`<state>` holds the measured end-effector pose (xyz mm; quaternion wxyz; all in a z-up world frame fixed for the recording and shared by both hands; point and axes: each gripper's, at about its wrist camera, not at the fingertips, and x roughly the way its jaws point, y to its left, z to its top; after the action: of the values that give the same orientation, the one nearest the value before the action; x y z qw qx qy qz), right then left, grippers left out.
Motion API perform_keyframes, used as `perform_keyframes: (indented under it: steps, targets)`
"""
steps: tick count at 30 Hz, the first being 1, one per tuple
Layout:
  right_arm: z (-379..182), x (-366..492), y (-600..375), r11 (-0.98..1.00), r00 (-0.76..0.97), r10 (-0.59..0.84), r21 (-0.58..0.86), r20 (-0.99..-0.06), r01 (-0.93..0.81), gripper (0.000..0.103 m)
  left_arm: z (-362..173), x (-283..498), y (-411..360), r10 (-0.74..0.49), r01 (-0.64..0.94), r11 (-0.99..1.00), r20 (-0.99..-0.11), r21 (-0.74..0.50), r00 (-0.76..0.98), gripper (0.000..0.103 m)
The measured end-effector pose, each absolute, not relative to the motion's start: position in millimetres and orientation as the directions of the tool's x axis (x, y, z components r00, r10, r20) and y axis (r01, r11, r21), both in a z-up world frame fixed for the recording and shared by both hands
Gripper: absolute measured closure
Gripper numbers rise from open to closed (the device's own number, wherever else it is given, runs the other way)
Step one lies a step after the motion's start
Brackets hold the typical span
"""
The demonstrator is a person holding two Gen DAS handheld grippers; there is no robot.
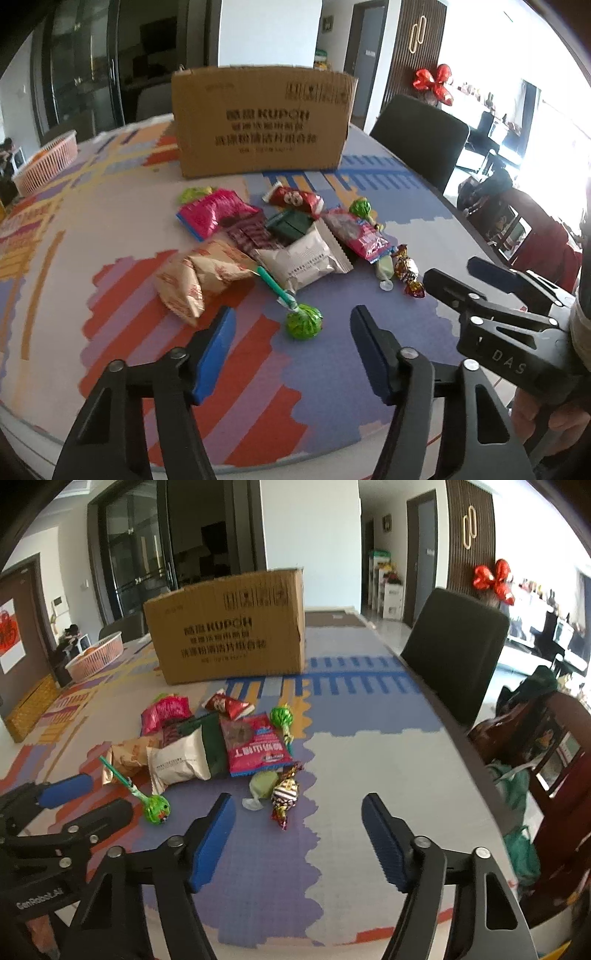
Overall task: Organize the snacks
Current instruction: 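Close the left gripper on the green lollipop while the right gripper grasps a gold-wrapped chocolate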
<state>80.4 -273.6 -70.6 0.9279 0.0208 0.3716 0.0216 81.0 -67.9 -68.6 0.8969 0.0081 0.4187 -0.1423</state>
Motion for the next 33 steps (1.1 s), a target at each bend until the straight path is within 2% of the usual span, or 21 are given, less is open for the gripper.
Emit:
perform_keyframes:
  steps: [5, 12, 22, 26, 33]
  targets:
    - [-82, 92, -272, 0.997, 0.699, 0.077, 0.07, -0.711, -0.039, 0.044, -81, 93, -74, -0.252, 0.254, 0.959, -0.786, -0.125, 0.564, 0.051]
    - [-93, 111, -275, 0.991, 0.662, 0.121, 0.125, -0.74, -0.042, 0.058, -90, 101, -81, -0.243, 0.254, 0.96, -0.807, -0.119, 0.538, 0.058]
    - [-103, 126, -276, 0.987, 0.63, 0.148, 0.158, -0.762, -0.042, 0.073, -98, 108, -83, -0.229, 0.249, 0.962, -0.828, -0.112, 0.512, 0.075]
    - [-105, 128, -273, 0.988, 0.625, 0.144, 0.148, -0.767, -0.046, 0.079, -97, 107, -82, -0.227, 0.249, 0.962, -0.827, -0.11, 0.514, 0.076]
    - [-102, 122, -270, 0.988, 0.629, 0.149, 0.141, -0.763, -0.063, 0.079, -89, 102, -84, -0.242, 0.266, 0.958, -0.813, -0.112, 0.529, 0.077]
